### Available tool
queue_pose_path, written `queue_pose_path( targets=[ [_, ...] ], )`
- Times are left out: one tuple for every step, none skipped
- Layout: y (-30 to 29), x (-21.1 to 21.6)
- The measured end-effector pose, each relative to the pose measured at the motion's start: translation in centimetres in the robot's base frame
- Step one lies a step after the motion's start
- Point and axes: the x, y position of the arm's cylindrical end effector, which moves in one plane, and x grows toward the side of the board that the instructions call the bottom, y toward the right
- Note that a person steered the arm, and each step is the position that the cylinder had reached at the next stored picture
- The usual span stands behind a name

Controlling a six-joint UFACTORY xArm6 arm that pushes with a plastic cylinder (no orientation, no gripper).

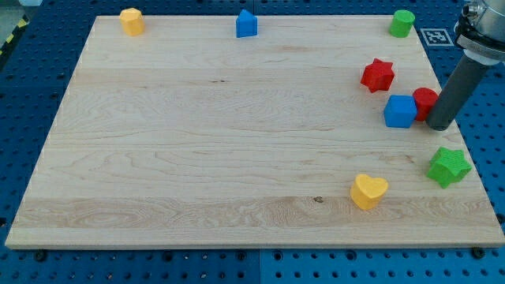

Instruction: Move the blue cube close to the red star

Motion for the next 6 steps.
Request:
queue_pose_path(
  targets=[
    [0.1,0.5],
    [-2.5,0.5],
    [-6.5,-0.1],
    [-10.0,-1.3],
    [-11.3,-1.8],
    [-12.6,-1.0]
  ],
)
